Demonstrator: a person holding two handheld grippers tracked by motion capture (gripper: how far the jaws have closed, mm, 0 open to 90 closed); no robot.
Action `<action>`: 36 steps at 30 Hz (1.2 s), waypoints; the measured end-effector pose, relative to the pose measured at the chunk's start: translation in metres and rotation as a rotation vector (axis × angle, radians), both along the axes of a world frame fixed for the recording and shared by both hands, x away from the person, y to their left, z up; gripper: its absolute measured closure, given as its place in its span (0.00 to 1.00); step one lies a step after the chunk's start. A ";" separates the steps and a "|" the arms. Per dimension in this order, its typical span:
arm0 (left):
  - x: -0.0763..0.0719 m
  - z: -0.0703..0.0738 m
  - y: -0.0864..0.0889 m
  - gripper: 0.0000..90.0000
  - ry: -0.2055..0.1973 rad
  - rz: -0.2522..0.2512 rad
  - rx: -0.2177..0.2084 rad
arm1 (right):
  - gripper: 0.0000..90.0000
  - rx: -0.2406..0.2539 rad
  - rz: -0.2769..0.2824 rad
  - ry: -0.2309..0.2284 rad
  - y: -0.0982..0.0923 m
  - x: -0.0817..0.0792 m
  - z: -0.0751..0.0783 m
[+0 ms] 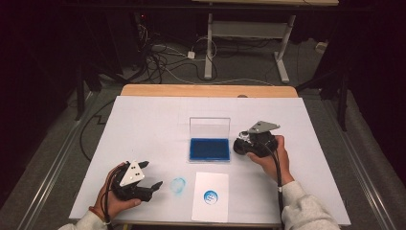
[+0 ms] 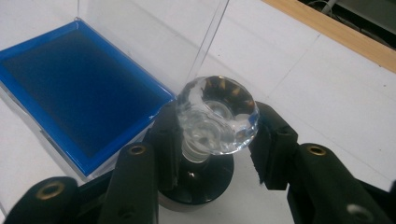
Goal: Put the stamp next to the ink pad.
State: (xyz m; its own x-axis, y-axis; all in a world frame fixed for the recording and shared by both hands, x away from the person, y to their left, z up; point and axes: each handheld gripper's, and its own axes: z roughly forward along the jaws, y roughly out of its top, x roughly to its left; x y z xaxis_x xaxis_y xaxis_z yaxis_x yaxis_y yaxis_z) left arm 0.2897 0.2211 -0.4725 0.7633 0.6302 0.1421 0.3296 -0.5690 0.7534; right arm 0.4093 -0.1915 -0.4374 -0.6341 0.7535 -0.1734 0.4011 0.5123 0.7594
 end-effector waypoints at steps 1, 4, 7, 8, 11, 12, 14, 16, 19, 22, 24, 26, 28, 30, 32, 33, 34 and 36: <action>0.000 0.000 0.000 0.19 0.001 -0.001 0.001 | 0.64 0.000 -0.001 0.005 0.000 0.000 -0.001; 0.000 0.000 0.000 0.19 0.000 -0.001 0.001 | 0.64 -0.014 0.000 0.009 0.000 -0.001 -0.004; 0.000 0.000 0.000 0.19 0.001 -0.001 0.003 | 0.64 -0.021 0.006 0.012 0.001 -0.001 -0.006; 0.000 0.000 0.000 0.20 0.001 -0.001 0.005 | 0.64 -0.019 0.006 0.018 0.001 -0.001 -0.006; 0.000 0.000 -0.001 0.20 0.005 -0.001 0.004 | 0.64 -0.027 0.019 0.020 0.002 -0.002 -0.009; 0.000 0.000 -0.001 0.20 0.005 -0.003 0.003 | 0.64 -0.029 0.019 0.020 0.003 -0.002 -0.008; 0.000 0.000 -0.001 0.20 0.005 -0.004 0.002 | 0.64 -0.030 0.019 0.021 0.002 -0.002 -0.009; 0.000 0.000 -0.001 0.20 0.005 -0.004 0.004 | 0.64 -0.026 0.018 0.021 0.002 -0.003 -0.009; 0.000 0.001 0.000 0.20 0.006 -0.002 0.000 | 0.64 -0.024 0.023 0.021 0.001 -0.005 -0.010; 0.000 0.000 -0.001 0.20 0.007 -0.004 0.003 | 0.64 -0.027 0.025 0.024 0.002 -0.006 -0.010; 0.000 0.000 -0.001 0.20 0.008 -0.007 0.005 | 0.64 -0.030 0.030 0.021 0.003 -0.008 -0.011; 0.000 0.000 -0.001 0.20 0.010 -0.007 0.004 | 0.64 -0.029 0.037 0.021 0.003 -0.009 -0.012; 0.000 0.000 -0.001 0.20 0.011 -0.006 0.005 | 0.63 -0.030 0.038 0.024 0.003 -0.009 -0.012; 0.000 0.000 -0.002 0.20 0.012 -0.008 0.006 | 0.63 -0.030 0.038 0.023 0.003 -0.010 -0.012; 0.000 0.000 -0.002 0.20 0.011 -0.008 0.010 | 0.63 -0.028 0.038 0.018 0.004 -0.011 -0.013; 0.000 0.000 -0.002 0.20 0.010 -0.007 0.013 | 0.63 -0.024 0.041 0.019 0.003 -0.011 -0.013; 0.000 0.000 -0.002 0.20 0.010 -0.007 0.012 | 0.63 -0.021 0.047 0.022 0.003 -0.011 -0.012; 0.000 0.000 -0.001 0.20 0.010 -0.006 0.007 | 0.62 -0.019 0.052 0.016 0.003 -0.011 -0.011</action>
State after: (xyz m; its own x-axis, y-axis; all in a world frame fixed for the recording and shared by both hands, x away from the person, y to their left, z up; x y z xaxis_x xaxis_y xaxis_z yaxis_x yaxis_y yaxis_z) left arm 0.2893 0.2197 -0.4720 0.7687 0.6243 0.1392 0.3332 -0.5765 0.7461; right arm 0.3980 -0.1888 -0.4489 -0.6752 0.7161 -0.1768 0.3858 0.5472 0.7428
